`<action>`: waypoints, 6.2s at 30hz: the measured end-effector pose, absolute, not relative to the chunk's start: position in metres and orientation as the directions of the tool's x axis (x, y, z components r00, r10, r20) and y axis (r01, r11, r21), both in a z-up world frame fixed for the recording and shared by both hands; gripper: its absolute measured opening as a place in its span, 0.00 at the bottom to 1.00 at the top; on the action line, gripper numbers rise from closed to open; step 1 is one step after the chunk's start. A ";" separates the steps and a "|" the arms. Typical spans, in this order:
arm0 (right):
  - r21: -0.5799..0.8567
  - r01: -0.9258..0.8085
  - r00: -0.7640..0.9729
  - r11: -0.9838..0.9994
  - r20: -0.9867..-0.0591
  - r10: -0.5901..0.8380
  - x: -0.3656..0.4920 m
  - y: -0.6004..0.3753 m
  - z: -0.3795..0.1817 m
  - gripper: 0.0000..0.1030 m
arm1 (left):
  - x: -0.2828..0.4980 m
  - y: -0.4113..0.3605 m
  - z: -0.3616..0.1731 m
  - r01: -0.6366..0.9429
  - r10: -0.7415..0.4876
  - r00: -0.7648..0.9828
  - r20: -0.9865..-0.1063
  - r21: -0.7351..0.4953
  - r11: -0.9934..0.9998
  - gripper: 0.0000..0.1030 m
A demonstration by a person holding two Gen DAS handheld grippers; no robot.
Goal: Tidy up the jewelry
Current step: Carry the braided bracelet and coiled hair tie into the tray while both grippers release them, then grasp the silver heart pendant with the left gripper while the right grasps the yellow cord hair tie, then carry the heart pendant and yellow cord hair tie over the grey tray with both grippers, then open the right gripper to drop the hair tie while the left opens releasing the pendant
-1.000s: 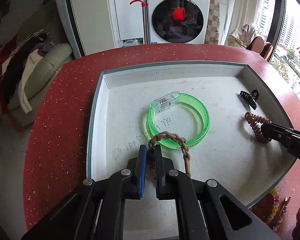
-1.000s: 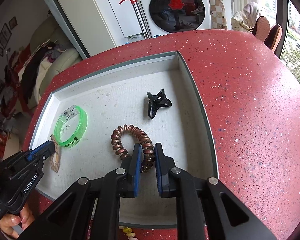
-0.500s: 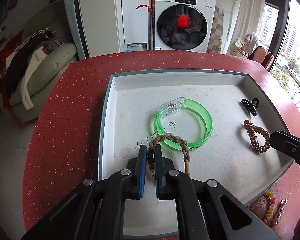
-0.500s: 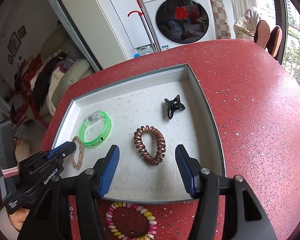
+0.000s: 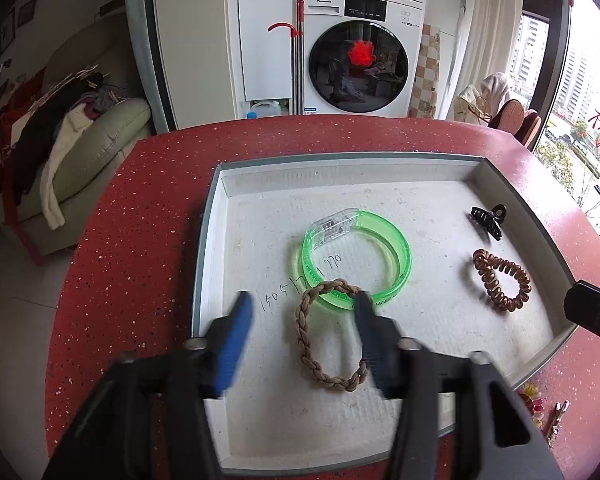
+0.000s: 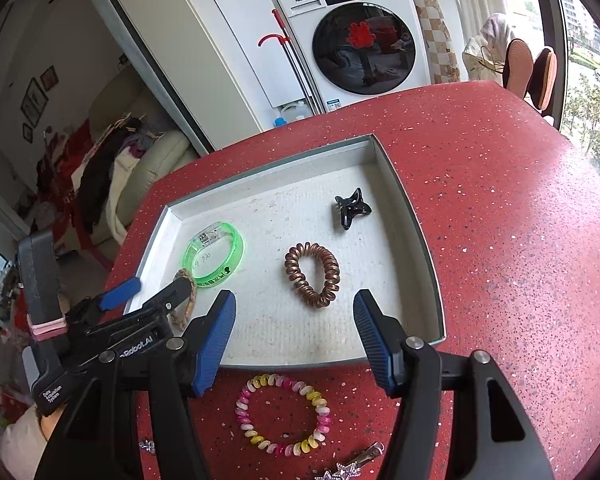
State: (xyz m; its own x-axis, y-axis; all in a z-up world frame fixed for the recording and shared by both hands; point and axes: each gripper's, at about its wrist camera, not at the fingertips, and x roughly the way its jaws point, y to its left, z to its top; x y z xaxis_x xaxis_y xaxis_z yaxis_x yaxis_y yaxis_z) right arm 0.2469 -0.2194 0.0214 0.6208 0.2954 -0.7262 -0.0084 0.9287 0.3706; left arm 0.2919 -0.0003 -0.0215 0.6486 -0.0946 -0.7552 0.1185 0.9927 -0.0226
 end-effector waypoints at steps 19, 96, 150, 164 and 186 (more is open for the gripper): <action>0.390 -0.038 0.726 0.920 -0.621 0.294 0.175 -0.224 0.050 1.00 | 0.215 0.028 0.023 0.159 -0.181 0.696 -0.695 -0.097 0.982 1.00; 0.143 -0.053 0.529 0.988 -0.835 0.150 0.111 -0.199 -0.007 0.25 | 0.128 0.011 -0.031 0.256 -0.227 0.557 -0.799 -0.095 0.962 0.34; 0.289 -0.106 0.619 0.951 -0.730 0.291 0.315 -0.210 0.060 0.25 | 0.323 0.007 0.051 0.141 -0.175 0.658 -0.732 -0.108 0.984 0.34; 0.277 -0.057 0.556 0.959 -0.789 0.261 0.338 -0.201 0.000 0.25 | 0.336 -0.003 -0.007 0.139 -0.130 0.616 -0.777 -0.055 0.989 0.34; 0.328 -0.035 0.580 0.944 -0.762 0.286 0.320 -0.209 0.004 0.54 | 0.324 -0.014 -0.011 0.141 -0.058 0.650 -0.758 0.045 0.989 0.34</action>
